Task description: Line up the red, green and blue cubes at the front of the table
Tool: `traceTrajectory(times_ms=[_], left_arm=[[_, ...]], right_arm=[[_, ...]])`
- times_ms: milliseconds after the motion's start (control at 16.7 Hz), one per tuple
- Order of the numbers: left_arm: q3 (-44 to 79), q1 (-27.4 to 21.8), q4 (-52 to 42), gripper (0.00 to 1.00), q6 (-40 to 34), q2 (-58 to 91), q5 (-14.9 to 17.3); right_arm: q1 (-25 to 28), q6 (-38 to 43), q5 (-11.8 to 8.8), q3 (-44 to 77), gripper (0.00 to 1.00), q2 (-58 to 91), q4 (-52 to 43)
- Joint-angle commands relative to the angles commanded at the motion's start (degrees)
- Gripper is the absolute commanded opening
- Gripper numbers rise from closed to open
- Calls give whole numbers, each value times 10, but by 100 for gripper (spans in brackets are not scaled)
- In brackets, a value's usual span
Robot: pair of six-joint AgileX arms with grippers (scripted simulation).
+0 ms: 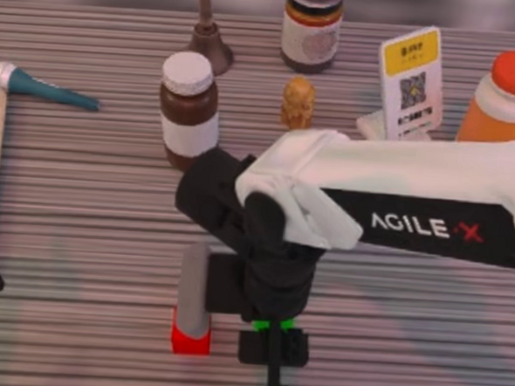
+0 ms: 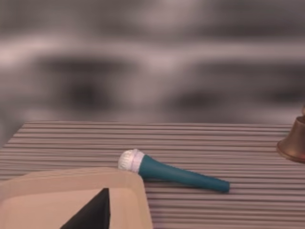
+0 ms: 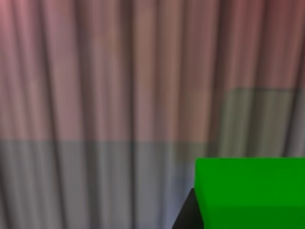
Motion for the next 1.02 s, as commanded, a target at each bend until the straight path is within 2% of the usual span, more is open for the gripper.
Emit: traceTrajectory(times_ms=[180,960,1020], left_arm=[[0,0,0,100,0,0,0],[0,0,0,100,0,0,0],[0,0,0,100,0,0,0]], right_arm=[[0,0,0,0,0,0,0],[0,0,0,0,98,0,0],[0,0,0,0,100,0,0]])
